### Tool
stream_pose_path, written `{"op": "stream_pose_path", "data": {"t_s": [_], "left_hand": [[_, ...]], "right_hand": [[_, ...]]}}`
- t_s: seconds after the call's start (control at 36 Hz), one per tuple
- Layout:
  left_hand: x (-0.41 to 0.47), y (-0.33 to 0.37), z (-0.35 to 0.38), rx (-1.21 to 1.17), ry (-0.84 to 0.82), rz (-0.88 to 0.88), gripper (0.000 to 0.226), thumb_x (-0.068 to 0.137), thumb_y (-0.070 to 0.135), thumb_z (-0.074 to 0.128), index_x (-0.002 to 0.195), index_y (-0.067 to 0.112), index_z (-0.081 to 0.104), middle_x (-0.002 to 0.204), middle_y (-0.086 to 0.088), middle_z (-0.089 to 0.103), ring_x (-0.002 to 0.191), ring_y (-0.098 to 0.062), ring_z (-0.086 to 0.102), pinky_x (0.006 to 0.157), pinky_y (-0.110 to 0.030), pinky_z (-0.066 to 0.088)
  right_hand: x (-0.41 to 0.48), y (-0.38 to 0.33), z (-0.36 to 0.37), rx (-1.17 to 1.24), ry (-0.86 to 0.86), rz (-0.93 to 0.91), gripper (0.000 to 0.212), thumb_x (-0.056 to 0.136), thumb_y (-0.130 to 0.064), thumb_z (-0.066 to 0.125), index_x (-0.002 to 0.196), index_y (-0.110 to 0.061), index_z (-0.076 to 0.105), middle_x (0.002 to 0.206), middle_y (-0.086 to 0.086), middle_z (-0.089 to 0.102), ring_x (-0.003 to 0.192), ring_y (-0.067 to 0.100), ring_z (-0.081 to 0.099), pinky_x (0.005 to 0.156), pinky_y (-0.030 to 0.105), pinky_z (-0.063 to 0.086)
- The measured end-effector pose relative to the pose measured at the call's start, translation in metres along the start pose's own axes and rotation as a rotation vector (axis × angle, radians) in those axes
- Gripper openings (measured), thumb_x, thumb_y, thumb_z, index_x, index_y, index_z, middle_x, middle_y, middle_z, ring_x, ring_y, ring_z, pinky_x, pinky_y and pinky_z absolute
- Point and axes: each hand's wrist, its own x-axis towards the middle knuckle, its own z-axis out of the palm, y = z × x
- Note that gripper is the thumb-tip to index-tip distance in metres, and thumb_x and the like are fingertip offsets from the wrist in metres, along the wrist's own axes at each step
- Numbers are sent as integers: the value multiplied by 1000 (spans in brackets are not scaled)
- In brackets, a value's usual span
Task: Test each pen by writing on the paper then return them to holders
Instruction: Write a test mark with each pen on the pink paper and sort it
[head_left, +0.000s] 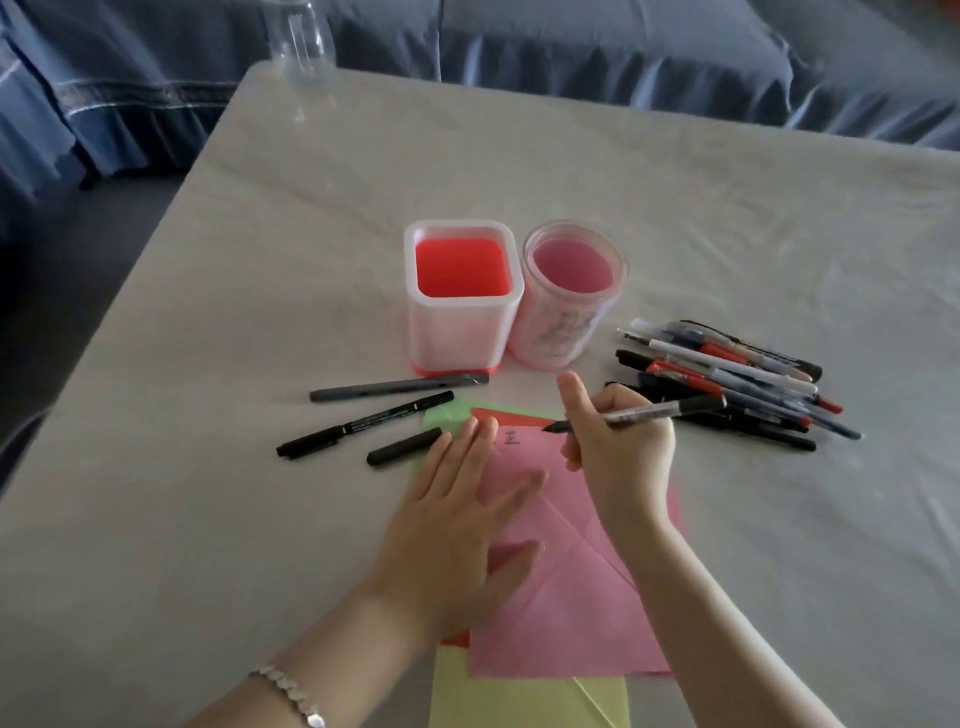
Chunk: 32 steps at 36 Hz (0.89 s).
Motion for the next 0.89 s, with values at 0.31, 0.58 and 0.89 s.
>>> {"op": "stream_pose_path", "data": {"t_s": [0.31, 0.58, 0.89], "left_hand": [[2, 1, -2, -115, 24, -30, 55, 79, 53, 45, 127, 29, 57, 142, -25, 38, 136, -30, 24, 111, -38, 15], [3, 2, -3, -145, 13, -51, 54, 78, 53, 45, 124, 29, 58, 142, -24, 38, 136, -29, 23, 111, -37, 14], [3, 2, -4, -140, -3, -55, 54, 79, 54, 45, 126, 31, 56, 144, -24, 36, 137, -29, 22, 111, -38, 15]], "right_hand": [[2, 26, 19, -134, 152, -175, 39, 74, -20, 54, 44, -23, 29, 38, -8, 38, 39, 5, 32, 43, 14, 25], [3, 29, 20, -162, 146, -217, 39, 74, -18, 55, 44, -23, 30, 40, -7, 39, 40, 6, 31, 43, 13, 24], [3, 30, 20, -190, 110, -225, 36, 73, -19, 56, 44, -15, 36, 45, -3, 41, 42, 8, 31, 44, 15, 25]]}}
